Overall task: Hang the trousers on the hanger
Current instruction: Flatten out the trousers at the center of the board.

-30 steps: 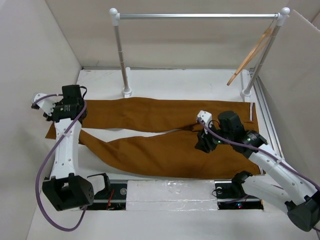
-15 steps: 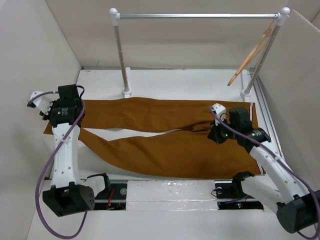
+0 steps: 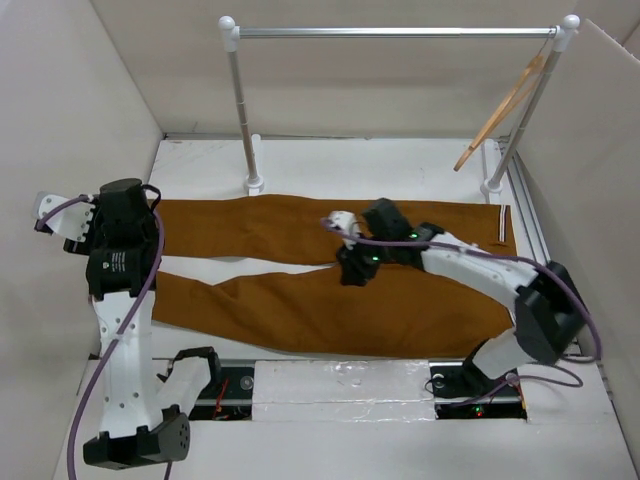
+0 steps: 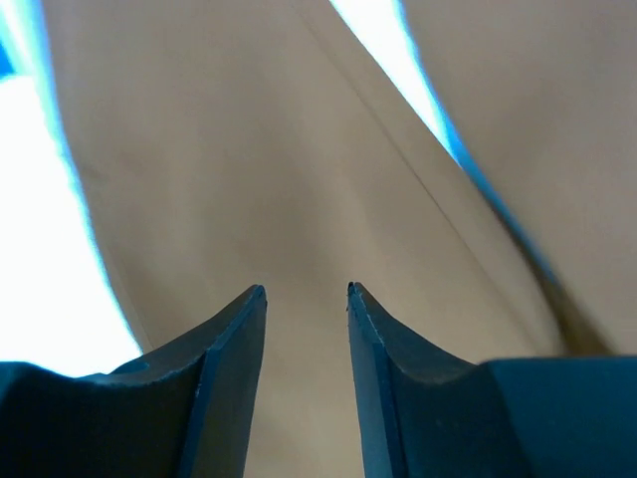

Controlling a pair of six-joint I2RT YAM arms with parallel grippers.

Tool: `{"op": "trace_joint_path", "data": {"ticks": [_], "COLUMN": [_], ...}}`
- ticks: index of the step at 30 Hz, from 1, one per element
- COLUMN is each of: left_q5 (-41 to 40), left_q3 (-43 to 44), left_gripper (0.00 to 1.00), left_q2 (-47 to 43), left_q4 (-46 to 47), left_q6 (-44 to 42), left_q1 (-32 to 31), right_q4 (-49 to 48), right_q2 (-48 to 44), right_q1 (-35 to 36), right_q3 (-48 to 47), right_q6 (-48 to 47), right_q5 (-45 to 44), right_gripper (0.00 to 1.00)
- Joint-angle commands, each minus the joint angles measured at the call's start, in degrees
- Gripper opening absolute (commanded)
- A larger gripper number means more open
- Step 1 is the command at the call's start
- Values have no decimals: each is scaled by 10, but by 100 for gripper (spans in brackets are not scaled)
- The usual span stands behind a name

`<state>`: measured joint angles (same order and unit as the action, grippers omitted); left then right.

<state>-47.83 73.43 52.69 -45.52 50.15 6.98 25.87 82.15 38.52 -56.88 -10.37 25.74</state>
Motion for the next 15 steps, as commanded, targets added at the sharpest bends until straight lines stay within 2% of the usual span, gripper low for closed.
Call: {"op": "trace_joint_path", "data": {"ticks": [1, 7, 8, 10, 11, 15], "left_q5": [19, 98, 106, 127, 140, 166], "left_q3": [23, -53, -71, -85, -103, -121], "left_gripper": [43, 41, 41, 41, 41, 41], "left_q2": [-16, -51, -53, -63, -69, -86], "left_q4": [10, 50, 56, 61, 64, 69], "left_q6": [7, -22, -36, -40, -49, -56], "left_q1": [-22, -53, -65, -79, -93, -104], "right_q4": [-95, -82, -76, -58, -49, -46], "right_q2": [89, 287, 340, 389, 451, 504], "right_q1": [61, 138, 148, 172, 172, 172], "right_q3": [-106, -317, -379, -436, -504, -551], "right_q6": [-18, -3, -2, -7, 5, 24], "right_q5": [33, 46, 40, 33, 18, 7], "right_gripper": [45, 46, 47, 48, 49, 49]}}
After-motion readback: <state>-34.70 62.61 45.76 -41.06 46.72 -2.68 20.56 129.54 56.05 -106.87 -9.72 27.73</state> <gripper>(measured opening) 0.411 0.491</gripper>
